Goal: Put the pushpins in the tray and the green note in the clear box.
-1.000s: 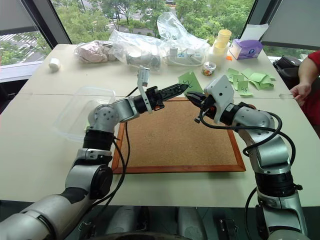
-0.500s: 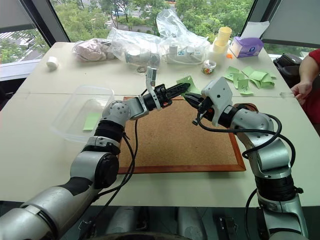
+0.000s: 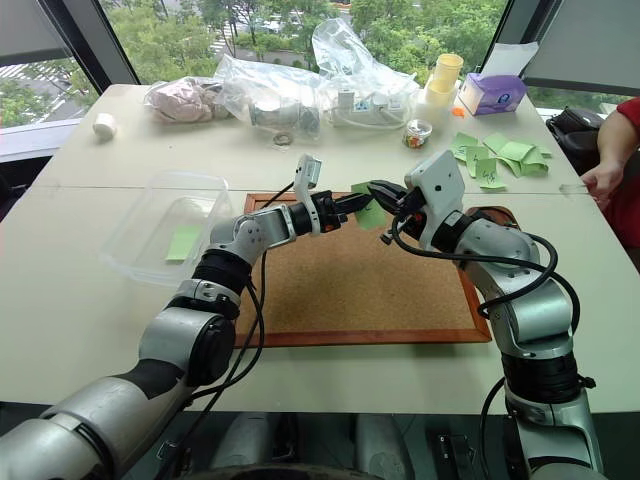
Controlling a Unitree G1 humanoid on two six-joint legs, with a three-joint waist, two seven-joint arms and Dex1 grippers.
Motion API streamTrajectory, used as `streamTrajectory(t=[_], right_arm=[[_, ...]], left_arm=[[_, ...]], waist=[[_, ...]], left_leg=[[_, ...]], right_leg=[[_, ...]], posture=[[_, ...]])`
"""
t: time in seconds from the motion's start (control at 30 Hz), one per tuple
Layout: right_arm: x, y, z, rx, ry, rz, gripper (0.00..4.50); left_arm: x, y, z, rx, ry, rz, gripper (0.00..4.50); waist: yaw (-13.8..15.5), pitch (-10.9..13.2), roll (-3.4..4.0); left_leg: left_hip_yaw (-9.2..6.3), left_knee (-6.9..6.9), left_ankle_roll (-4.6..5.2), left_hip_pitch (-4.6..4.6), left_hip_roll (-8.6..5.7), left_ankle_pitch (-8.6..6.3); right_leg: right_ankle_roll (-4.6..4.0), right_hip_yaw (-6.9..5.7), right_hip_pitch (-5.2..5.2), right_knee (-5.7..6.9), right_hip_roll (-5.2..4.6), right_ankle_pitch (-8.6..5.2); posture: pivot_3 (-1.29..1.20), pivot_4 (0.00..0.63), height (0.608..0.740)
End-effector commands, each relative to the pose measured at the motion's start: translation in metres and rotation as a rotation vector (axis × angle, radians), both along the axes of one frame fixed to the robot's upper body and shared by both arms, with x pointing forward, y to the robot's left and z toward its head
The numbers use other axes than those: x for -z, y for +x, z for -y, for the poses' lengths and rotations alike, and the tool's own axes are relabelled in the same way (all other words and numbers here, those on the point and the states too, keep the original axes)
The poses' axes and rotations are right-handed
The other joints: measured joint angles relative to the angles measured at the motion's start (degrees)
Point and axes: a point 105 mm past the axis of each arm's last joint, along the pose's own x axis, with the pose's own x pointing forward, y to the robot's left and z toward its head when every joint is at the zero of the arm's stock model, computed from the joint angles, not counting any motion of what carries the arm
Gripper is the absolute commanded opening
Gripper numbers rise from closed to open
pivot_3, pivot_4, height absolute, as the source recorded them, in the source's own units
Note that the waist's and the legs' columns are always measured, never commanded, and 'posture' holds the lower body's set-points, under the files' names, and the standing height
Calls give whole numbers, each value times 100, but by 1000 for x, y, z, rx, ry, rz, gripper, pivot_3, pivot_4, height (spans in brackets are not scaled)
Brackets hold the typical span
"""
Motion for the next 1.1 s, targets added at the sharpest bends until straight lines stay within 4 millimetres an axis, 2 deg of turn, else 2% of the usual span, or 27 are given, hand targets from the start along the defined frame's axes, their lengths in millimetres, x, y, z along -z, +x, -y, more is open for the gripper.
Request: streamTrajectory(t=[0.03, 0.1, 0.17, 0.2, 0.23, 0.27, 0.33, 0.57, 0.8, 1.0, 1.1], right_arm=[[-22, -4, 7, 38, 106, 60, 0], [-27, 2, 28, 130, 177, 58, 0], [-21, 16, 82, 387, 207, 33, 0], [-17, 19, 103, 481, 211, 17, 0], [1, 23, 134, 611, 192, -58, 0], [14, 23, 153, 683, 177, -111, 0], [27, 22, 170, 748, 149, -161, 0], [60, 35, 192, 827, 130, -234, 0], [76, 50, 191, 787, 200, -279, 0], [78, 59, 193, 778, 246, -283, 0], [81, 60, 194, 784, 237, -289, 941]], left_arm=[[-17, 0, 1, 2, 24, 127, 77], [-20, 0, 0, -11, 109, 243, 77], [-32, -5, -1, 8, 260, 483, 77], [-37, -10, -1, 28, 309, 572, 77], [-44, -24, 0, 103, 410, 738, 77], [-45, -34, 0, 162, 474, 836, 77], [-46, -50, 1, 242, 523, 920, 77], [-35, -76, -4, 341, 519, 868, 77], [-23, -75, -7, 305, 504, 784, 77], [-19, -75, -8, 300, 503, 764, 77], [-19, -76, -8, 295, 499, 759, 0]], waist=[[-3, 0, 0], [2, 0, 0], [9, 0, 0], [6, 0, 0], [15, 0, 0], [13, 0, 1], [9, -2, 4], [-67, -7, 32], [-29, -8, 35], [-22, -7, 36], [-27, -7, 36]], left_leg=[[0, 0, 0, -1, 0, 0], [0, 0, 0, -1, 0, 0], [0, 0, 0, -1, 0, 0], [0, 0, 0, -1, -1, 0], [3, 0, 0, -1, 0, 0], [3, 0, 0, -1, -1, 0], [7, -3, 0, 0, 0, 0], [14, 1, -4, 11, 2, 2], [11, 7, -6, 9, 9, 4], [9, 8, -6, 9, 10, 4], [9, 8, -6, 9, 11, 5]], right_leg=[[0, 0, 0, 0, 0, 0], [0, 0, 0, 1, 0, 0], [0, 0, 0, 2, -1, 0], [0, 0, 1, 2, -2, 0], [-1, 1, 1, 0, -4, 0], [-1, 1, 2, 2, -7, 0], [-2, 2, 2, 1, -7, 0], [0, 12, 1, 10, 13, 1], [0, 13, 1, 15, 9, 1], [1, 11, 3, 15, 9, 1], [1, 11, 3, 15, 9, 1]], posture=[[0, 150, 728], [0, 150, 728], [0, 150, 728], [0, 150, 728], [0, 150, 728], [0, 150, 728], [0, 150, 728], [0, 150, 728], [0, 150, 728], [0, 150, 728], [0, 150, 728]])
